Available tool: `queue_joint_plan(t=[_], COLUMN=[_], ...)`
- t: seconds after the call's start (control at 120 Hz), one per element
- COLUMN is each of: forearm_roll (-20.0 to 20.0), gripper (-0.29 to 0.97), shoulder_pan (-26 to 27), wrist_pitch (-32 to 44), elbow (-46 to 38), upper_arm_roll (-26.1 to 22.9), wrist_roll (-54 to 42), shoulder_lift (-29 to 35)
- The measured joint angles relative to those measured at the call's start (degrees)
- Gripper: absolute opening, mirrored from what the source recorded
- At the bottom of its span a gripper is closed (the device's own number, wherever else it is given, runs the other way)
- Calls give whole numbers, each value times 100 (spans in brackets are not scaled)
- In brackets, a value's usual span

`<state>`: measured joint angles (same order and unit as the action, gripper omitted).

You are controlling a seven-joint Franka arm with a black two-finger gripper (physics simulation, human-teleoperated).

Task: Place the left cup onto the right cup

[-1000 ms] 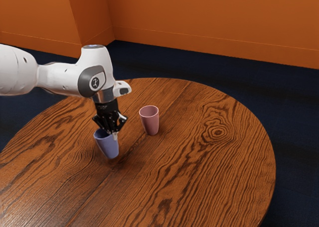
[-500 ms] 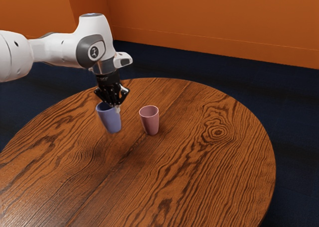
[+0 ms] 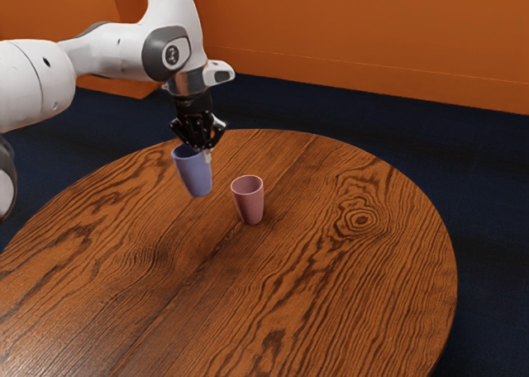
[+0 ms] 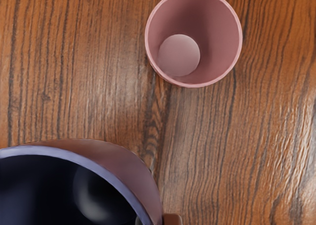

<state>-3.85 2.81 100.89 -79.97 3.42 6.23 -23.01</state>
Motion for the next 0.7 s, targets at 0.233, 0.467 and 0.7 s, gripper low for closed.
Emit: queue_joint_plan(t=[0.233,0.467,0.7], forearm_roll=[54,120,218], gripper=[-11,-11,-11], shoulder_pan=[15,18,6], wrist_pitch=[-279,-553,-725], elbow=[714,1698,2236], upper_arm_roll=[0,-40,-182], wrist_roll=[-131,-286,-447], shoulder_lift=[-458,-1088,-1455])
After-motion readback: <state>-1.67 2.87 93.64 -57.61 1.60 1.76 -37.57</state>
